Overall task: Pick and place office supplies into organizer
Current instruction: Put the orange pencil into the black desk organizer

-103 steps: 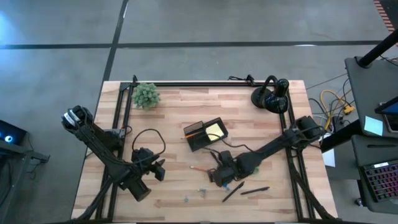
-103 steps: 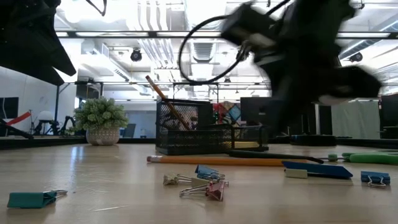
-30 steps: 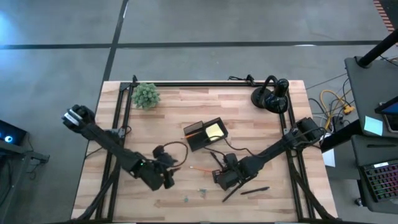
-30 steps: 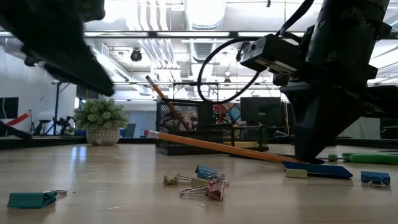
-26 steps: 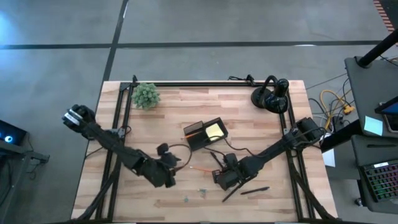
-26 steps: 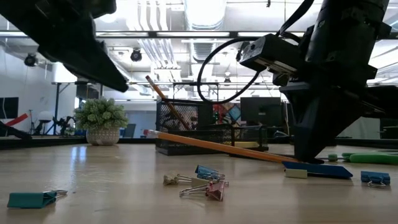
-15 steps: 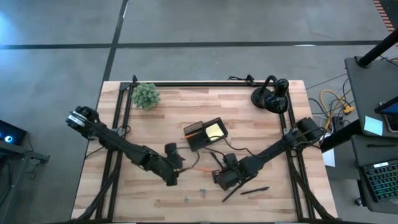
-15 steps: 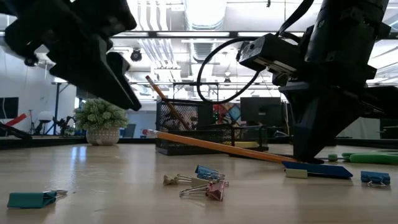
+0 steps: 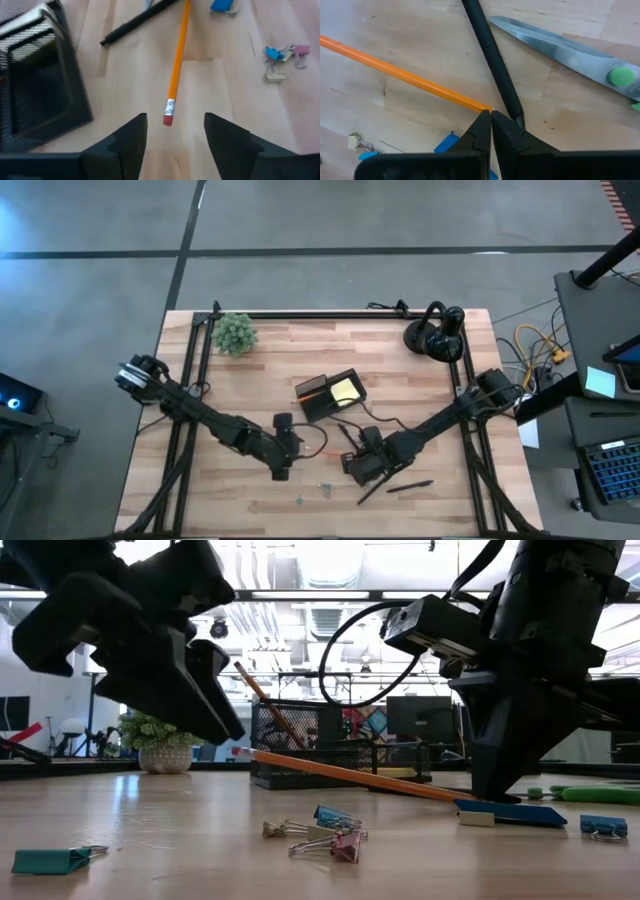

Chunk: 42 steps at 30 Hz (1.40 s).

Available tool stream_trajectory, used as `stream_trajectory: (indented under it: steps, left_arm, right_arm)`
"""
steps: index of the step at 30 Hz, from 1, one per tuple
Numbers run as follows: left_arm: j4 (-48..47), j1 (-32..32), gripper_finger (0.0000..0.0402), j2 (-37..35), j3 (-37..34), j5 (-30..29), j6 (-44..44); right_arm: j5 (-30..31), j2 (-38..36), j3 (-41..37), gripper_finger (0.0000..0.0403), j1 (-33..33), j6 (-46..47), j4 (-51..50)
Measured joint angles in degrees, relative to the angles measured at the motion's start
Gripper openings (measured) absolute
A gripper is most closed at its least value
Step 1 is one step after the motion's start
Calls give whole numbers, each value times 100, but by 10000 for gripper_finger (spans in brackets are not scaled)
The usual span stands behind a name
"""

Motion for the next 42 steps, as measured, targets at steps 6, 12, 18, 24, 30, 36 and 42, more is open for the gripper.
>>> stream_trajectory:
  steps: [6, 12, 18, 24, 30, 36, 42]
  left_arm:
    - [135, 34, 146, 79, 0, -18, 6]
    - [200, 93, 143, 222, 0, -22, 51]
    - [538, 111, 143, 363, 17, 14, 232]
    - [538, 137, 143, 454, 0, 157, 297]
    - [569, 137, 130, 464, 0, 151, 299]
    - [571, 137, 71, 464, 0, 143, 299]
    - [566, 148, 36, 464, 0, 132, 299]
  right_arm:
    - [0, 0, 1, 9, 0, -30, -6]
    - [-2, 0, 1, 9, 0, -44, -9]
    - [-4, 0, 0, 9, 0, -136, -9]
    - [-4, 0, 2, 9, 0, -143, -10]
    - [-4, 0, 1, 9, 0, -145, -10]
    - [-6, 0, 1, 9, 0, -147, -10]
    - [-6, 0, 1, 9, 0, -168, -10]
